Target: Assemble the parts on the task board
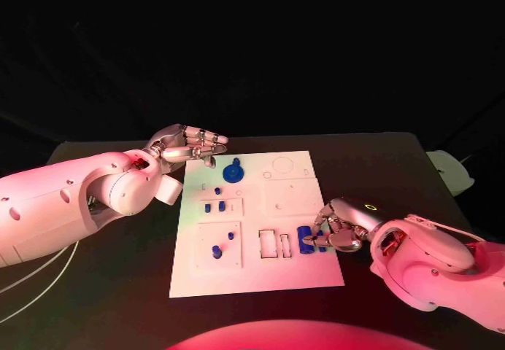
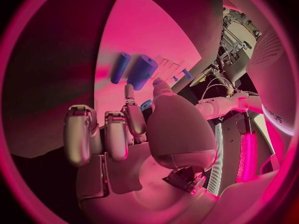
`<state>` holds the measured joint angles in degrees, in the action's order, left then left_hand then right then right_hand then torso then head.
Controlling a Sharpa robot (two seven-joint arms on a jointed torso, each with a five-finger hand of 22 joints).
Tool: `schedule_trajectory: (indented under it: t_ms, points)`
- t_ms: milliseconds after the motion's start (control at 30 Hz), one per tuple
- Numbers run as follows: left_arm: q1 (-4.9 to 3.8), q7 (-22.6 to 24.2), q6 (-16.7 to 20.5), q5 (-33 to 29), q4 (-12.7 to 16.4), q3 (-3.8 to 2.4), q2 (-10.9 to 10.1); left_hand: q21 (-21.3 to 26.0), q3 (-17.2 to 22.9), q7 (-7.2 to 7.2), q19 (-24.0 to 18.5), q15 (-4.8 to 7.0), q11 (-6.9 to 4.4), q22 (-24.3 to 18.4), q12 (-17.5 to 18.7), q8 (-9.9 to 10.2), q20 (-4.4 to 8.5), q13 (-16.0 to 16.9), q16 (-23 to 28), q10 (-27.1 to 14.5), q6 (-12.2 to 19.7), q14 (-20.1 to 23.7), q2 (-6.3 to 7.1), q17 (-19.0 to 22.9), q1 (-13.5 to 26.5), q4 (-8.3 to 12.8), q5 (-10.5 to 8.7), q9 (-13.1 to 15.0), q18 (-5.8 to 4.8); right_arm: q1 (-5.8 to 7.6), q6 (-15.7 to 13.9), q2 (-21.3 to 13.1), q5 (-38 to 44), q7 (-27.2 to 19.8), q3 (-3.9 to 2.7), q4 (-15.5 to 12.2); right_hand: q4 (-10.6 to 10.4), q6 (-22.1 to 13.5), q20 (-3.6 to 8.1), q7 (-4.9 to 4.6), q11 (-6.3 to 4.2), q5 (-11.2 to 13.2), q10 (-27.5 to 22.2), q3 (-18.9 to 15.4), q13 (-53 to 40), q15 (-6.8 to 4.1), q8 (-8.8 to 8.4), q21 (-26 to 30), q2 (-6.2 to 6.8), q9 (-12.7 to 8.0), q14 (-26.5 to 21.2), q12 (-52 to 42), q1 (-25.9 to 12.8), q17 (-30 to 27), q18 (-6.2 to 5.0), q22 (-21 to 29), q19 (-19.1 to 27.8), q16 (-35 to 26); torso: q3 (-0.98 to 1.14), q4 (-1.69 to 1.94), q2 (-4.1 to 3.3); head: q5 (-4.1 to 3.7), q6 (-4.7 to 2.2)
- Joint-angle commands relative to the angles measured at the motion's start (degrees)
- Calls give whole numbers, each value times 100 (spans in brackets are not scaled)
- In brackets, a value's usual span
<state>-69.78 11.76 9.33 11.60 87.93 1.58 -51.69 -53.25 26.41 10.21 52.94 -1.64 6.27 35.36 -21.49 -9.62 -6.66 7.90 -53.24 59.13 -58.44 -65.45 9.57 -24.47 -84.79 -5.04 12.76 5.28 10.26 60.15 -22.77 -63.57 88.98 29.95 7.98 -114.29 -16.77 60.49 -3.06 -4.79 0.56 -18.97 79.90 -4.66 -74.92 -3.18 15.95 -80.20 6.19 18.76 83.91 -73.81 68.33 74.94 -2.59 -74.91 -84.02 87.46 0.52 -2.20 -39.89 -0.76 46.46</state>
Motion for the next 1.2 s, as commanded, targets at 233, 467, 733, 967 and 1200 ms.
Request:
schedule_trajectory:
  t_ms: [233, 467, 733, 967, 1200]
  points:
    - [0, 27, -78, -21, 28, -2, -8, 35, -45, -3, -32, -6, -5, -4, -7, -31, -24, 10, 23, -48, 56, 53, -60, 9, 11, -4, -5, -7, 32, -94, -49, 185, 300, 235, 1, 153, 10, -37, 1, 10, -14, -50, 46, -55, -36, -9, 40, 14, -93, 19, 506, -59, -6, 996, 46, -1164, -190, 23, 3, -8, 5, 22, 35]
    - [0, 17, -91, -22, 35, -2, -23, 38, -48, -3, -32, -7, -4, -6, -11, -33, -25, 10, 25, -50, 56, 53, -62, 11, 17, -7, -6, -7, 31, -166, 14, 262, 331, 240, 1, 204, 11, -35, 1, 11, -14, -58, 43, -60, -32, -10, 44, 25, -102, 25, 505, -53, -5, 990, 44, -1161, -186, 20, 2, -9, 2, 33, 34]
    - [-1, 5, -107, -22, 48, -2, -37, 38, -48, -3, -32, -7, -4, -6, -11, -33, -25, 10, 25, -50, 56, 53, -62, 11, 17, -7, -6, -7, 31, -237, 200, 377, 440, 260, 1, 298, 27, -27, 2, 18, -19, -69, 51, -75, -53, -12, 58, 44, -125, 48, 502, -68, 35, 981, 40, -1156, -178, 16, 2, -6, 2, 41, 39]
    - [-1, -8, -120, -22, 59, -2, -54, 38, -48, -3, -32, -7, -4, -6, -11, -33, -25, 10, 25, -50, 56, 53, -62, 11, 17, -7, -6, -7, 31, -286, 194, 441, 480, 276, 0, 353, 47, -22, 7, 28, -29, -133, 70, -91, -97, -20, 84, 47, -198, 101, 504, -100, 168, 994, 40, -1161, -179, 21, 3, -3, 1, 51, 40]
    - [-1, -12, -122, -22, 69, -2, -63, 38, -48, -3, -32, -7, -4, -6, -11, -33, -25, 10, 25, -50, 56, 53, -62, 11, 17, -7, -6, -7, 31, -296, 90, 465, 500, 291, 0, 359, 83, 9, 22, 51, -51, -288, 128, -91, -190, -38, 136, -1, -306, 179, 513, -180, 379, 1036, 51, -1184, -203, 41, 3, -7, 2, 50, 49]
